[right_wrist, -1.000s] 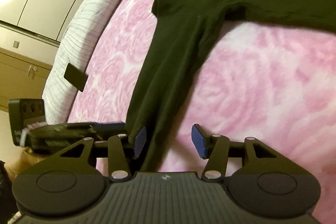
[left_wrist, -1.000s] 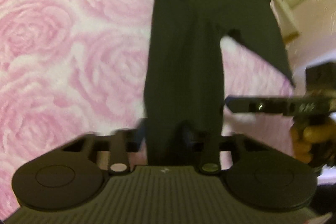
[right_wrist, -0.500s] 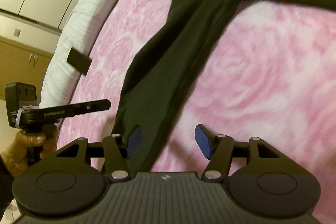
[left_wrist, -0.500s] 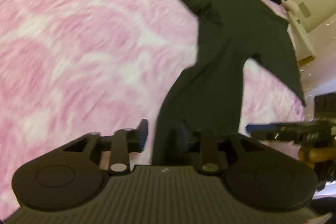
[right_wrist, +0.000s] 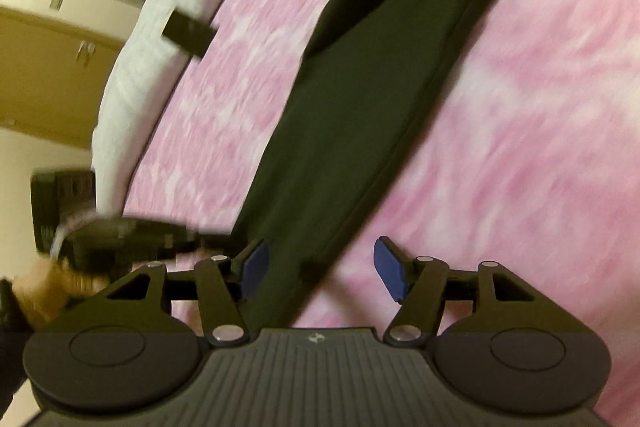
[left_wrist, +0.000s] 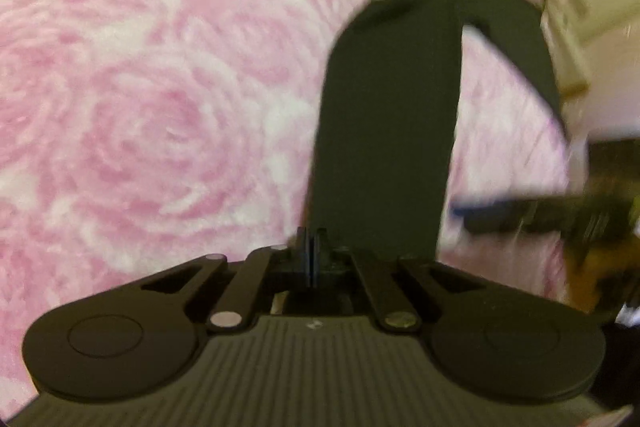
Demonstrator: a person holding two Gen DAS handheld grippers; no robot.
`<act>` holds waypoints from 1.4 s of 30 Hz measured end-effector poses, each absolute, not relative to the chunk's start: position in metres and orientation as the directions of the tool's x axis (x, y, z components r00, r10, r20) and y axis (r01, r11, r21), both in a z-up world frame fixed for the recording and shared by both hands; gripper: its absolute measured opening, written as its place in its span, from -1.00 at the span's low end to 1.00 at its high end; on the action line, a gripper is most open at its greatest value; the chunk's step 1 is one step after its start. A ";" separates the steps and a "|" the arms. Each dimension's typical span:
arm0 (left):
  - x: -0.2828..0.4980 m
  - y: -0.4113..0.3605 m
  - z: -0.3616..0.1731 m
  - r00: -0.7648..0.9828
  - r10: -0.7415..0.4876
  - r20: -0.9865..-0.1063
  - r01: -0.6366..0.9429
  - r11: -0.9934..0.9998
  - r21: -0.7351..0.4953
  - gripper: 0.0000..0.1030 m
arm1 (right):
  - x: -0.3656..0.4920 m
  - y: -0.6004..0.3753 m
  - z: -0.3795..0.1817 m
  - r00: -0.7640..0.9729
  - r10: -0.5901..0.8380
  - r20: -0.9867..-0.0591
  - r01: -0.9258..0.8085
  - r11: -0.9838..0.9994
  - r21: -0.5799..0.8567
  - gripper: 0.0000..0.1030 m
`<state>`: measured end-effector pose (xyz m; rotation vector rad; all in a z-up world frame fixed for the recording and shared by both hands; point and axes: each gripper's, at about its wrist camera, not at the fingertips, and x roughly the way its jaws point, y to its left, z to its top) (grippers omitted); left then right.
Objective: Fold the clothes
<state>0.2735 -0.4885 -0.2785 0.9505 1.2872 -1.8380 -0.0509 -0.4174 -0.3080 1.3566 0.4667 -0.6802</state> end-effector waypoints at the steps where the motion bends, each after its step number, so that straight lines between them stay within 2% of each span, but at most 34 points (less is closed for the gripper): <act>1: 0.278 -0.487 -0.276 -0.506 -0.138 -0.852 0.849 -0.258 -0.462 -1.00 | -0.045 -0.411 -0.309 0.731 -0.156 -0.664 0.679 0.074 0.731 0.21; 6: 0.286 -0.478 -0.273 -0.529 -0.145 -0.836 0.838 -0.244 -0.488 -0.99 | -0.014 -0.383 -0.315 0.751 -0.131 -0.648 0.658 0.057 0.751 0.22; 8: 0.290 -0.475 -0.279 -0.504 -0.144 -0.852 0.852 -0.248 -0.462 -0.65 | -0.005 -0.378 -0.316 0.754 -0.151 -0.640 0.652 0.045 0.757 0.22; 9: 0.291 -0.473 -0.282 -0.498 -0.148 -0.855 0.855 -0.248 -0.455 -0.29 | -0.003 -0.377 -0.317 0.757 -0.159 -0.633 0.645 0.031 0.763 0.23; 10: 0.292 -0.471 -0.285 -0.491 -0.147 -0.859 0.858 -0.251 -0.448 -0.19 | 0.000 -0.376 -0.317 0.761 -0.167 -0.627 0.638 0.018 0.770 0.22; 14: 0.295 -0.464 -0.294 -0.492 -0.142 -0.859 0.853 -0.277 -0.443 -0.29 | 0.006 -0.365 -0.317 0.771 -0.177 -0.612 0.622 0.004 0.783 0.22; 15: 0.296 -0.463 -0.294 -0.499 -0.136 -0.856 0.849 -0.277 -0.450 -0.56 | 0.008 -0.361 -0.318 0.773 -0.178 -0.609 0.620 0.006 0.785 0.22; 16: 0.296 -0.463 -0.294 -0.505 -0.130 -0.853 0.845 -0.277 -0.458 -0.93 | 0.009 -0.357 -0.318 0.772 -0.184 -0.608 0.620 0.012 0.784 0.22; 18: 0.298 -0.461 -0.294 -0.518 -0.123 -0.846 0.837 -0.279 -0.472 -0.97 | 0.015 -0.356 -0.319 0.768 -0.199 -0.609 0.623 0.011 0.782 0.22; 19: 0.299 -0.459 -0.291 -0.521 -0.128 -0.844 0.836 -0.280 -0.473 -0.98 | 0.016 -0.356 -0.321 0.768 -0.204 -0.607 0.621 0.004 0.784 0.15; 21: 0.302 -0.456 -0.286 -0.527 -0.139 -0.838 0.834 -0.277 -0.478 -0.99 | 0.015 -0.360 -0.325 0.766 -0.198 -0.611 0.618 -0.029 0.785 -0.48; 22: 0.303 -0.455 -0.282 -0.531 -0.144 -0.835 0.832 -0.273 -0.482 -0.99 | 0.015 -0.363 -0.329 0.763 -0.186 -0.618 0.618 -0.066 0.783 -0.91; 24: 0.304 -0.450 -0.269 -0.539 -0.144 -0.830 0.827 -0.278 -0.489 -0.99 | 0.007 -0.364 -0.326 0.747 -0.176 -0.641 0.631 -0.115 0.767 -0.93; 26: 0.301 -0.438 -0.250 -0.540 -0.124 -0.833 0.818 -0.312 -0.483 -0.99 | 0.002 -0.355 -0.305 0.748 -0.157 -0.644 0.641 -0.078 0.763 -0.93; 30: 0.289 -0.413 -0.247 -0.530 -0.027 -0.848 0.802 -0.340 -0.491 -0.99 | -0.002 -0.327 -0.274 0.750 -0.090 -0.655 0.656 -0.021 0.754 -0.93; 34: 0.281 -0.409 -0.264 -0.509 -0.005 -0.861 0.812 -0.335 -0.478 -0.99 | -0.008 -0.317 -0.293 0.723 -0.037 -0.690 0.687 -0.071 0.723 -0.93; 39: 0.274 -0.406 -0.282 -0.475 0.022 -0.880 0.827 -0.330 -0.455 -0.98 | -0.009 -0.321 -0.307 0.705 -0.012 -0.709 0.709 -0.022 0.705 -0.92; 41: 0.273 -0.403 -0.286 -0.437 0.022 -0.899 0.844 -0.335 -0.418 -0.89 | -0.011 -0.318 -0.308 0.709 0.014 -0.705 0.705 -0.022 0.709 -0.64; 42: 0.276 -0.402 -0.285 -0.432 0.024 -0.901 0.851 -0.321 -0.416 -0.88 | -0.012 -0.316 -0.309 0.709 0.029 -0.705 0.705 -0.022 0.709 -0.64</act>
